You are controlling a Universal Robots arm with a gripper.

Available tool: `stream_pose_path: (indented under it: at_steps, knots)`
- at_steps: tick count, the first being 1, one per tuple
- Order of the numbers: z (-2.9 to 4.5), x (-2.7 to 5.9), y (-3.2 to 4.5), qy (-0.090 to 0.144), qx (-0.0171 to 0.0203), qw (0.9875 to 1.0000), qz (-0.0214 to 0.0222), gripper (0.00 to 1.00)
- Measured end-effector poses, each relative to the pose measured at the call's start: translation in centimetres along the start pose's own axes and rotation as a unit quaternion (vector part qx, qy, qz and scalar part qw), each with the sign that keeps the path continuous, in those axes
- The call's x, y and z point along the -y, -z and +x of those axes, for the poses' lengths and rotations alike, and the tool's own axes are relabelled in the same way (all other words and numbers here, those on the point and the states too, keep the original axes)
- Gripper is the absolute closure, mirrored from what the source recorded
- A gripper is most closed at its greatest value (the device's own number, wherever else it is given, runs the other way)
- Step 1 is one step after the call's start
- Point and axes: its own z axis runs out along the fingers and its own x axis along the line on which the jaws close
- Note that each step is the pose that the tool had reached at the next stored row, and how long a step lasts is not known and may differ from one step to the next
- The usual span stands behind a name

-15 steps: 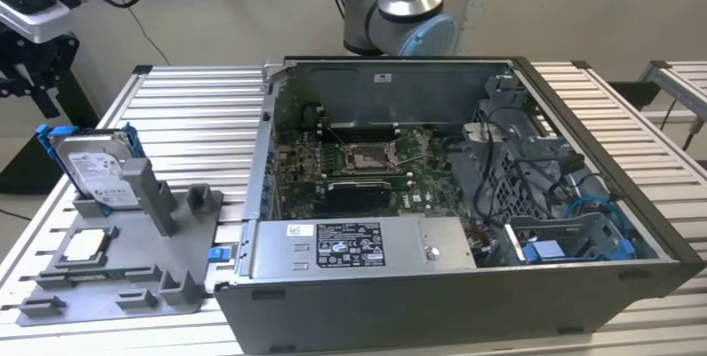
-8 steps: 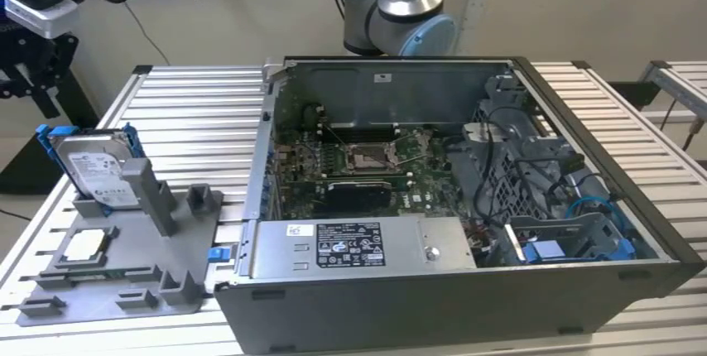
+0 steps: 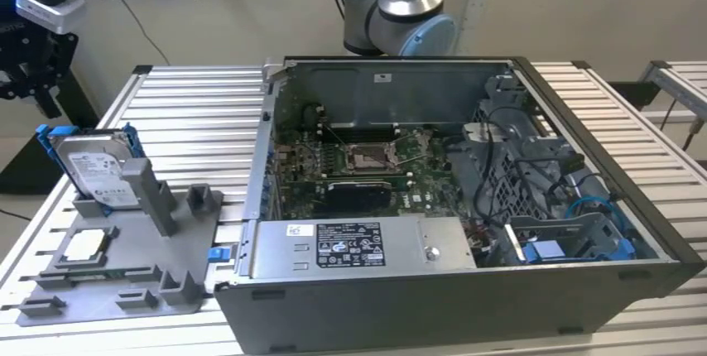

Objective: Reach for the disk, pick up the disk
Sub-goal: 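Pick up the disk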

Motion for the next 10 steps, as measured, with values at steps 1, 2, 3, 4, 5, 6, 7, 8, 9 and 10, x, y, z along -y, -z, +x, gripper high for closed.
stream_pose_path:
  at_steps: [1,2,3,4,5,6,7,8,9,10]
  knots:
    - [-0.07,0.08,0.00,0.005,-0.0001,1.0000,0.0001,1.00]
    - [-0.12,0.15,0.00,0.010,-0.0003,0.9999,0.0001,1.00]
    - [-0.14,0.18,0.00,0.016,-0.0006,0.9999,0.0001,1.00]
    - [-0.15,0.18,0.00,0.023,-0.0008,0.9997,0.0002,1.00]
    - [-0.14,0.19,0.00,0.032,-0.0012,0.9995,0.0003,1.00]
    - [-0.14,0.19,0.00,0.041,-0.0015,0.9991,0.0004,1.00]
    - [-0.15,0.20,0.00,0.050,-0.0018,0.9988,0.0004,1.00]
    - [-0.15,0.20,0.00,0.059,-0.0022,0.9982,0.0005,1.00]
    - [-0.15,0.20,0.00,0.068,-0.0025,0.9977,0.0005,1.00]
    - [-0.15,0.20,0.00,0.077,-0.0029,0.9970,0.0006,1.00]
